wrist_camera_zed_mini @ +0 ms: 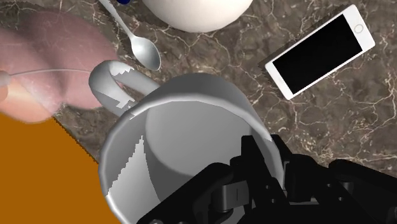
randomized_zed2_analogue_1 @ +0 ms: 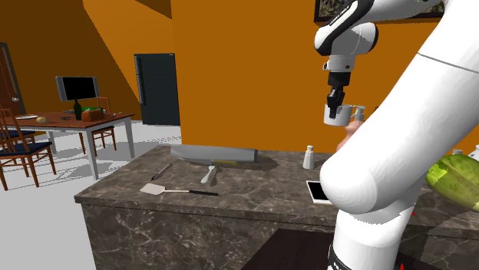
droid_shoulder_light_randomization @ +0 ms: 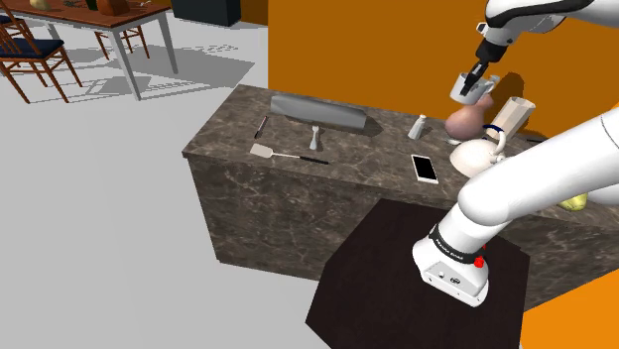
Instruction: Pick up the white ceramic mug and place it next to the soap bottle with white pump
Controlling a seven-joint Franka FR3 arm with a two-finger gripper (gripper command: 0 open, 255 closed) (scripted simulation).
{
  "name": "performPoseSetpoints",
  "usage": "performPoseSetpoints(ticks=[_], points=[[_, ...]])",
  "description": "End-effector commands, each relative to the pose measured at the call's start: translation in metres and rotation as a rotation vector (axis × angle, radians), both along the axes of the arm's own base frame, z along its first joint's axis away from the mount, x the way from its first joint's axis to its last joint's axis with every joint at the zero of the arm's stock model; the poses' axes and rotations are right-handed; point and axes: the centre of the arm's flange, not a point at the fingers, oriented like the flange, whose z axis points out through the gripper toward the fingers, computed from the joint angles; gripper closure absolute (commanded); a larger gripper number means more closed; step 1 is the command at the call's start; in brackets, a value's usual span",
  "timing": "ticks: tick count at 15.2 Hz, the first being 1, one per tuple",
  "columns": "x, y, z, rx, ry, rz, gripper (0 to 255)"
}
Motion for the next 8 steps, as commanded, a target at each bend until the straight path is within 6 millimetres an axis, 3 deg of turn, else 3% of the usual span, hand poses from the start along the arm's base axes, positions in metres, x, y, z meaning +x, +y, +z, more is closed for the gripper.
performPoseSetpoints(ticks=[1,8], points=[[-0.001,0.000,-0.011,0.000,-0.001,0.000,255],[-0.001,0.000,-0.048,0.000,-0.001,0.000,255]])
